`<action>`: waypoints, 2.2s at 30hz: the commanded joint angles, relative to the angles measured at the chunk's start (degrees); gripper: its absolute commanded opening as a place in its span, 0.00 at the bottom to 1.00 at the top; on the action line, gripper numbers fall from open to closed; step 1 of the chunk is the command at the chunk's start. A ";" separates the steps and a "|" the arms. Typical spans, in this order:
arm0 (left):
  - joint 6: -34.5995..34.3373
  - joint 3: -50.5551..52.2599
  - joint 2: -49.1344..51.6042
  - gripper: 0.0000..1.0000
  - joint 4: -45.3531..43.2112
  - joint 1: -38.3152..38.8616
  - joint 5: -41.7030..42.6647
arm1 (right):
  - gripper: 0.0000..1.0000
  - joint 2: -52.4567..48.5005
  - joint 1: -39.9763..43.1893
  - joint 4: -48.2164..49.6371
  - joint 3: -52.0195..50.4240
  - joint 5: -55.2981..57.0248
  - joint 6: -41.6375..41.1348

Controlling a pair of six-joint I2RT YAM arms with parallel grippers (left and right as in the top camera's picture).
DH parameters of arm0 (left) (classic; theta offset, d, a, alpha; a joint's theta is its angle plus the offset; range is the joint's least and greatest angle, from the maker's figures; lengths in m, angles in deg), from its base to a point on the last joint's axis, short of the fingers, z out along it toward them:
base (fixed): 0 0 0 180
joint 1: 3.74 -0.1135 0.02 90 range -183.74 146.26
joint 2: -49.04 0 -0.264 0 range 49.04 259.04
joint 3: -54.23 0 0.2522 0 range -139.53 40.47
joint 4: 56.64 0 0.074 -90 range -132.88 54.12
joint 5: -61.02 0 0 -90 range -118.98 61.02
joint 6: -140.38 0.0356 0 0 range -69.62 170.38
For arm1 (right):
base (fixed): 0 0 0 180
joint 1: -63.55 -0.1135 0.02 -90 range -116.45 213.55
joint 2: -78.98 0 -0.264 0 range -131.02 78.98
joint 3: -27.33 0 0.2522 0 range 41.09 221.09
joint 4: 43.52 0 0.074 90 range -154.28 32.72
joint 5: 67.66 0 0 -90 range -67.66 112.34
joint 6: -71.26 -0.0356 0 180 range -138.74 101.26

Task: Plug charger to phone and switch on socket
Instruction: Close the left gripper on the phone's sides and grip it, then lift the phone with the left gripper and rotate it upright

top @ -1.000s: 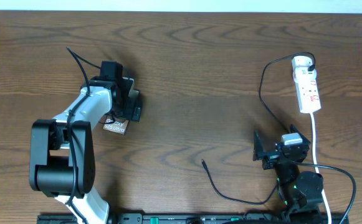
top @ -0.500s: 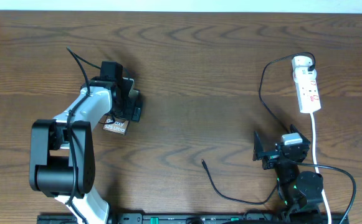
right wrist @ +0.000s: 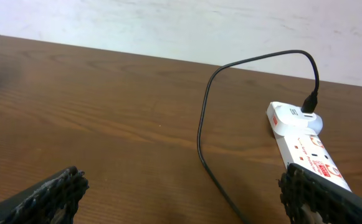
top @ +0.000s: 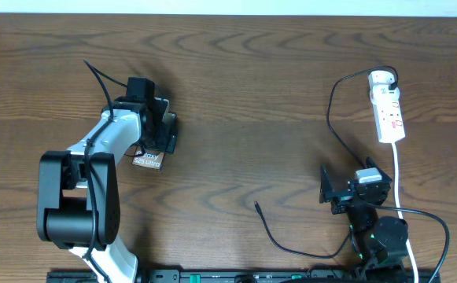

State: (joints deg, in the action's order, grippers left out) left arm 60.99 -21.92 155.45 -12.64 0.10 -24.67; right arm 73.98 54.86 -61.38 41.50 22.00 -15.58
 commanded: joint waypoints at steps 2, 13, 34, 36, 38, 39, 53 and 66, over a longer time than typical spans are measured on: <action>0.72 0.28 1.09 0.87 0.07 -0.24 -0.48 | 0.99 0.11 0.46 -0.31 -0.09 0.37 -0.35; 0.72 0.28 1.09 0.77 0.09 -0.24 -0.46 | 0.99 0.11 0.46 -0.31 -0.09 0.37 -0.35; 0.72 0.28 1.09 0.53 0.07 -0.24 -0.46 | 0.99 0.11 0.46 -0.31 -0.09 0.39 -0.35; 0.72 0.28 1.09 0.47 0.04 -0.24 -0.46 | 0.99 0.11 0.46 -0.31 -0.09 0.39 -0.35; 0.72 0.28 1.09 0.41 0.04 -0.24 -0.44 | 0.99 0.11 0.46 -0.31 -0.09 0.37 -0.35; 0.72 0.28 1.09 0.37 0.04 -0.24 -0.44 | 0.99 0.11 0.46 -0.31 -0.09 0.37 -0.35; 0.68 0.00 0.68 0.07 -0.57 -0.22 1.40 | 0.99 0.11 0.46 -0.31 -0.09 0.39 -0.35; -2.36 -1.29 -13.03 0.07 -0.63 -0.24 8.35 | 0.99 0.11 0.46 -0.33 -0.09 0.39 -0.35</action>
State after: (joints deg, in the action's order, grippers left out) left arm 59.53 -21.92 148.71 -12.92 0.06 -20.60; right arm 73.98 54.86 -61.38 41.50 22.00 -15.58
